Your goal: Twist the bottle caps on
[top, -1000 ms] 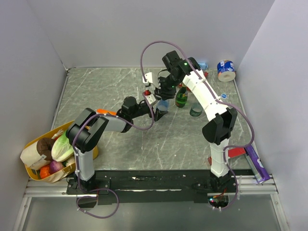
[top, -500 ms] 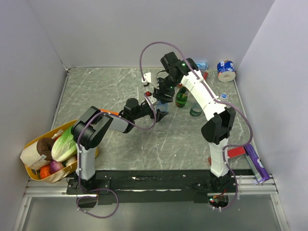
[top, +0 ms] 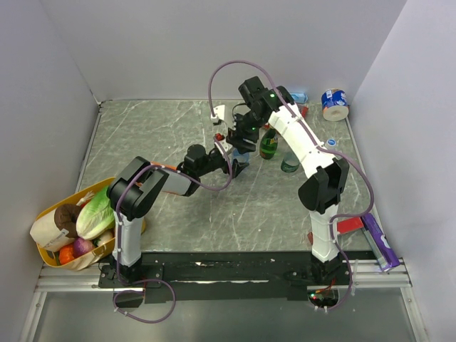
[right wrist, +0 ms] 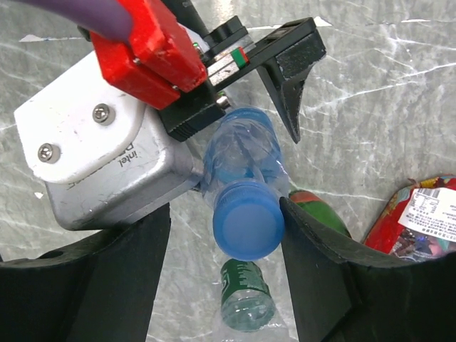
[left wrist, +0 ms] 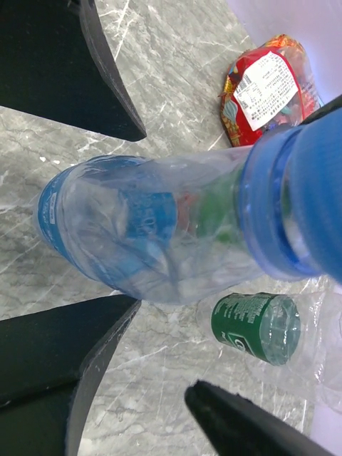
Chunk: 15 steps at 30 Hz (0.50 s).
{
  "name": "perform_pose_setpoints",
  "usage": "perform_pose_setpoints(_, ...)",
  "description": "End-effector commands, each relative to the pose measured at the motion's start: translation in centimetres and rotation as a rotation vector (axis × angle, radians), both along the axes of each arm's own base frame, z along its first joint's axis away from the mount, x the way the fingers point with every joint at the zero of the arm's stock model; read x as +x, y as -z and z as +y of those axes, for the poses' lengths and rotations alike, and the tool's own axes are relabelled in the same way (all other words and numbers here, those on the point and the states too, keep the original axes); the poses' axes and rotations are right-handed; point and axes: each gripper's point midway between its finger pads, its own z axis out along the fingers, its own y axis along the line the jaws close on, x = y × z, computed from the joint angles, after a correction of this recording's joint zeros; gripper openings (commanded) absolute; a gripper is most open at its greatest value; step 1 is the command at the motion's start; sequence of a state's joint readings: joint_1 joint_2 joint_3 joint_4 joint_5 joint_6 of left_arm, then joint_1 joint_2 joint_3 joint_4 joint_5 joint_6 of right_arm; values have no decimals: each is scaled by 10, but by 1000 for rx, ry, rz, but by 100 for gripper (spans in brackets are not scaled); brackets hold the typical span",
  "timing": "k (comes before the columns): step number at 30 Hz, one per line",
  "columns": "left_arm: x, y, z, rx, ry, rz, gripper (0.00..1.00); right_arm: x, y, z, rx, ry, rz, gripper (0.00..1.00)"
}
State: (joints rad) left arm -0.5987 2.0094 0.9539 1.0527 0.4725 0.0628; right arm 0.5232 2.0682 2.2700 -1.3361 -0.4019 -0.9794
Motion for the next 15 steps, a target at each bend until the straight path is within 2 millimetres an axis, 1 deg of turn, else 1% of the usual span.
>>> perform_pose_setpoints(1,8,-26,-7,-45,0,-60,95,16,-2,4,31,33,-36,71)
perform_pose_setpoints(5,10,-24,-9,-43,-2,-53,96,24,-4,2,47,56,-53,73)
perform_pose_setpoints(11,11,-23,-11,-36,3,-43,96,26,1,3,60,73,-35,77)
perform_pose_setpoints(15,13,-24,-12,-35,-2,-41,96,32,1,3,74,94,-39,80)
